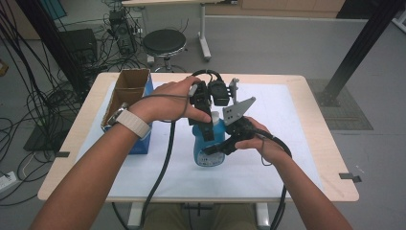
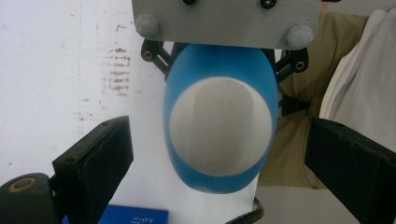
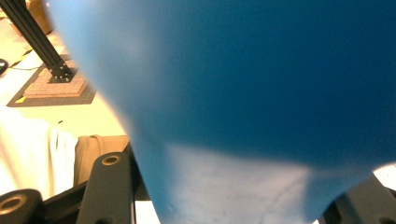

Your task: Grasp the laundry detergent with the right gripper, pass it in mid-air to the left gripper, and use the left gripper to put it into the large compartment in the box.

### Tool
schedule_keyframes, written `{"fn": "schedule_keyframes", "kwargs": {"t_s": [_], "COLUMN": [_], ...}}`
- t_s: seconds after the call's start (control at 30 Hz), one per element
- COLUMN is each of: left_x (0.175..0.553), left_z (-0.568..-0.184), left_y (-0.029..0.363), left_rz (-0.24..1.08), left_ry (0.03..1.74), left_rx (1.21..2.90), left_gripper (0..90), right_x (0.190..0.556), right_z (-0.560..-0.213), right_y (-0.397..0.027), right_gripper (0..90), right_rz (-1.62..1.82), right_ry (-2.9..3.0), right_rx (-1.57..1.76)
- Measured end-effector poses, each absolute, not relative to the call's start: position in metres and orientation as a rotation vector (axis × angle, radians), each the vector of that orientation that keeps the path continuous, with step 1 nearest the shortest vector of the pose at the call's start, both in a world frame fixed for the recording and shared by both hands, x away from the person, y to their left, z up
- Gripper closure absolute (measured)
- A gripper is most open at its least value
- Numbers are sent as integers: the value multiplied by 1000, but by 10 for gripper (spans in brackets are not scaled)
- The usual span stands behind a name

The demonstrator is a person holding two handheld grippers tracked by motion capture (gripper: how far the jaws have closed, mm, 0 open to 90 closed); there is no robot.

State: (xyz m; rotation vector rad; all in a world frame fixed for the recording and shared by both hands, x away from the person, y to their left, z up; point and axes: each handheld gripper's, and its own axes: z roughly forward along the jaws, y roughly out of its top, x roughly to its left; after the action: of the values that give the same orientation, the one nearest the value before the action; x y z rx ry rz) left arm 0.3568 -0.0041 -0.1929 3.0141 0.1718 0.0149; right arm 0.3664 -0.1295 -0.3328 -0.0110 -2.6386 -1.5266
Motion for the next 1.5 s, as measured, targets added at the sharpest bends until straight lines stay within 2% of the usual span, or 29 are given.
{"fn": "schedule_keyframes", "kwargs": {"t_s": [1.5], "left_x": [357], "left_z": [-193], "left_y": [-2], "left_rz": [20], "left_ry": [179], "left_rx": [3008], "left_gripper": [84], "right_x": [368], "right_z": [-334], "right_y": [-131], "right_gripper": [435], "right_rz": [-1519], "right_ry": [-2638], "right_rx": [-37]}}
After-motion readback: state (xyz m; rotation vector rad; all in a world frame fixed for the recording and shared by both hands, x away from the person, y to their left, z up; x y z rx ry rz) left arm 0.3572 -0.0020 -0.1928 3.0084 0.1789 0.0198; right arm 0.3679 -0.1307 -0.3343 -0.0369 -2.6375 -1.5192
